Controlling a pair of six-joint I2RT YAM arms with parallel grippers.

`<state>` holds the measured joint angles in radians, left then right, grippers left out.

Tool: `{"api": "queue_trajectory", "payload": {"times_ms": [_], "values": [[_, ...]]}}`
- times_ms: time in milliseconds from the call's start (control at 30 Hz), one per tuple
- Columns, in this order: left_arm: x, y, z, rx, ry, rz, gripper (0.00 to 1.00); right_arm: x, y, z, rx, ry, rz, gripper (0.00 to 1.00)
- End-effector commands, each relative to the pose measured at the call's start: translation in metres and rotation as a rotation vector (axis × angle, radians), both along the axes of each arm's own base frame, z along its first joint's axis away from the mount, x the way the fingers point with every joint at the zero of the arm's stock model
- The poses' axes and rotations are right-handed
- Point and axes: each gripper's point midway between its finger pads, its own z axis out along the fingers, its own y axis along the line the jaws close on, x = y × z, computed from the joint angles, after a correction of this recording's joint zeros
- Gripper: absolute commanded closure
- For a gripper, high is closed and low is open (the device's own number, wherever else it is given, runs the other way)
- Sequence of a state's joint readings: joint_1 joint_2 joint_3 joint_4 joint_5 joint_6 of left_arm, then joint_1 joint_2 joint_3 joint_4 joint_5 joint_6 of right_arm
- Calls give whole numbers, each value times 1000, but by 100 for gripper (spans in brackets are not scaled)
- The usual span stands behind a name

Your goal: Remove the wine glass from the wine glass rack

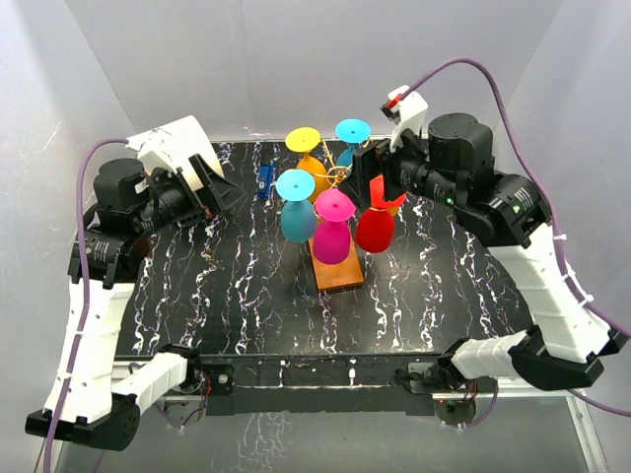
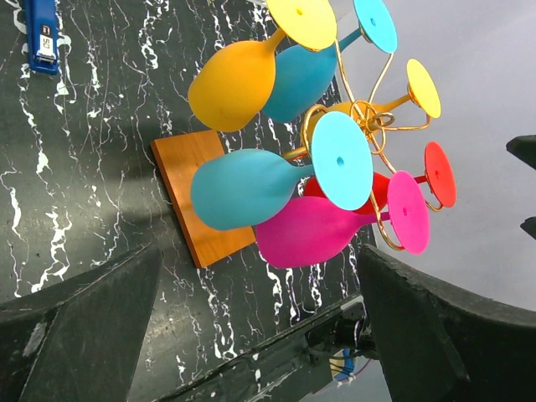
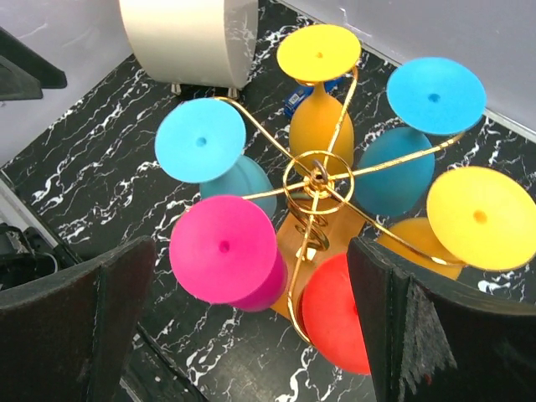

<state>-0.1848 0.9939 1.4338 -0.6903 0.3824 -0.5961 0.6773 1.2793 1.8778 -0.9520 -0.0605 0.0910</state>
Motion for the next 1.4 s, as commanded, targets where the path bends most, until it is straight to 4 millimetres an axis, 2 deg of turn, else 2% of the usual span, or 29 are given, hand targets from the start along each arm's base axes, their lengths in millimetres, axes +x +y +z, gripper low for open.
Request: {"api": "queue_trajectory", "payload": {"times_ms": [0,233,433,633,900,1367], "values": [[-5,-3,-1,-17,8,-24,1,-6,18,6,-46,-10,71,2],[-8,-3,-15,-9,41,-32,1,-18,47,-25,-195,4,69,2],[-11,-2,-20,-5,53,-32,1,-7,38,-33,-277,-3,-20,2],[-14,-2,-25,-5,62,-33,1,-5,34,-47,-309,34,-55,2],[-14,-2,-25,-8,64,-33,1,-11,43,-52,-266,65,-20,2],[-16,-2,-24,-3,64,-32,1,-7,47,-60,-249,92,-53,2]]}}
